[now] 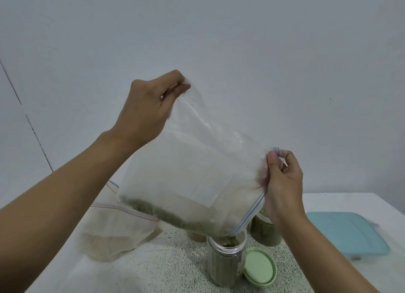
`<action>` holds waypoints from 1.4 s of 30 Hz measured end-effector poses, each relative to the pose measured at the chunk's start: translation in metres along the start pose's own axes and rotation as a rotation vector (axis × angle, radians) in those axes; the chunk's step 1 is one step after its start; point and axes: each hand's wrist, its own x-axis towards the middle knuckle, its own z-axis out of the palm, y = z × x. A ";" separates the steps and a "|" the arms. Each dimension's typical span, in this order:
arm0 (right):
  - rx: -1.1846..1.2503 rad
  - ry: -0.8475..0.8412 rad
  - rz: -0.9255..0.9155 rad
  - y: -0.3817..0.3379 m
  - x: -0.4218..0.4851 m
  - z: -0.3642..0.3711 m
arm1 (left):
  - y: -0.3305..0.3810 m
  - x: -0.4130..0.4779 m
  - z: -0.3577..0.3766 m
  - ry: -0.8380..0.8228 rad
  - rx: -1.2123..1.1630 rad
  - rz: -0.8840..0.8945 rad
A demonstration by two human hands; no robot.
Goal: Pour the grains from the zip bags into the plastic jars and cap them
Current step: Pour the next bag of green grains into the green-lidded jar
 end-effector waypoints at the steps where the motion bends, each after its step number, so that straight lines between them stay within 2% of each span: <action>1: 0.004 -0.004 0.008 0.000 0.000 0.000 | 0.000 0.000 0.001 0.004 -0.008 -0.013; 14: -0.065 0.016 -0.004 0.006 -0.006 0.001 | 0.001 -0.008 0.007 -0.029 -0.066 -0.112; 24: -0.082 0.002 -0.003 0.009 -0.006 0.007 | 0.009 -0.005 0.009 -0.055 -0.061 -0.093; 35: -0.160 0.049 0.014 0.009 -0.007 0.002 | 0.002 -0.012 0.010 -0.052 -0.071 -0.150; 42: -0.179 0.046 0.023 0.009 -0.004 0.008 | 0.003 -0.019 0.014 -0.033 -0.060 -0.101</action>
